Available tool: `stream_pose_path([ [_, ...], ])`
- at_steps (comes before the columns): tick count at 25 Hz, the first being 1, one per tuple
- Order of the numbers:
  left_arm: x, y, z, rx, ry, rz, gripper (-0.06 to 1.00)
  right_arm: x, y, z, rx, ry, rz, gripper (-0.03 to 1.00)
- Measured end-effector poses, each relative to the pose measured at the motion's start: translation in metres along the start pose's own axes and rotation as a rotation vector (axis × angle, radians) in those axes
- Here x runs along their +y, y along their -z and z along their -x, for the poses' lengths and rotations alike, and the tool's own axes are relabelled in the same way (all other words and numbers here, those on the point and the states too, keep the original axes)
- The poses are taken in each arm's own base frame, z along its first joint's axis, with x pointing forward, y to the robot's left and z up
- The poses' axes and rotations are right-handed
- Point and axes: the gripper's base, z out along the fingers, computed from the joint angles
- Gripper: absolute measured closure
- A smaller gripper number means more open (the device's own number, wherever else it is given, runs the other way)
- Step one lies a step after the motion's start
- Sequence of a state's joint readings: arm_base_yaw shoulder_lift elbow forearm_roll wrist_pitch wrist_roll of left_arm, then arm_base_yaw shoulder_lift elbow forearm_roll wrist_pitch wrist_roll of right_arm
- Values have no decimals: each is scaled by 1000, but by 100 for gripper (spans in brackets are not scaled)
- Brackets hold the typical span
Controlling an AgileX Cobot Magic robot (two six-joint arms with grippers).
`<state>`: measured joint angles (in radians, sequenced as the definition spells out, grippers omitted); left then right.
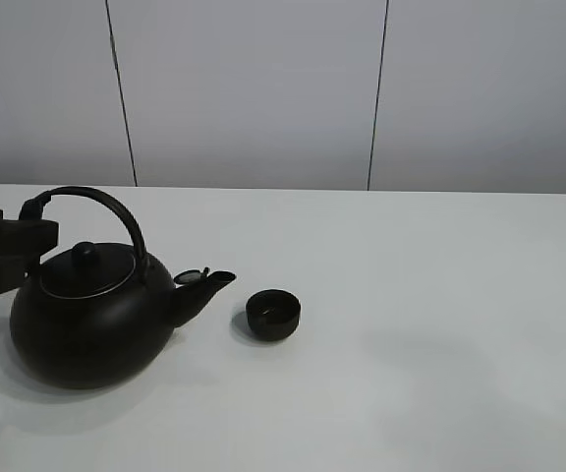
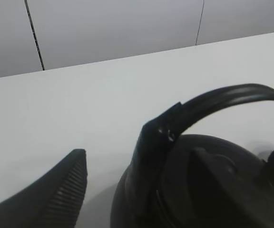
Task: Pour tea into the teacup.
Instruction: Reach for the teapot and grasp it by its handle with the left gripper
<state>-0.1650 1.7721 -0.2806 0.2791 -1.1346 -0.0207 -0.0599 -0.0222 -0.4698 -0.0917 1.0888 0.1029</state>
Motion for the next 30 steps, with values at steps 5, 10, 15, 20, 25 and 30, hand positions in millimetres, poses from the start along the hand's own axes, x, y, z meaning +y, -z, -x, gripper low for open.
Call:
stream_pose_path([
  [5, 1, -11, 3, -19, -11, -22, 57, 0, 0, 0, 0, 0, 0, 45],
  [10, 0, -13, 5, -26, -18, -41, 71, 0, 0, 0, 0, 0, 0, 45],
  [15, -1, -14, 5, -20, -45, -57, 77, 0, 0, 0, 0, 0, 0, 45],
  [20, -2, -14, 5, -22, -51, -67, 77, 0, 0, 0, -1, -1, 1, 45],
  [25, -6, -8, 14, 1, -73, -86, 77, 0, 0, 0, -1, -1, 1, 45],
  [30, -17, -9, 43, -30, -110, -121, 78, 0, 0, 0, -1, -1, 2, 45],
])
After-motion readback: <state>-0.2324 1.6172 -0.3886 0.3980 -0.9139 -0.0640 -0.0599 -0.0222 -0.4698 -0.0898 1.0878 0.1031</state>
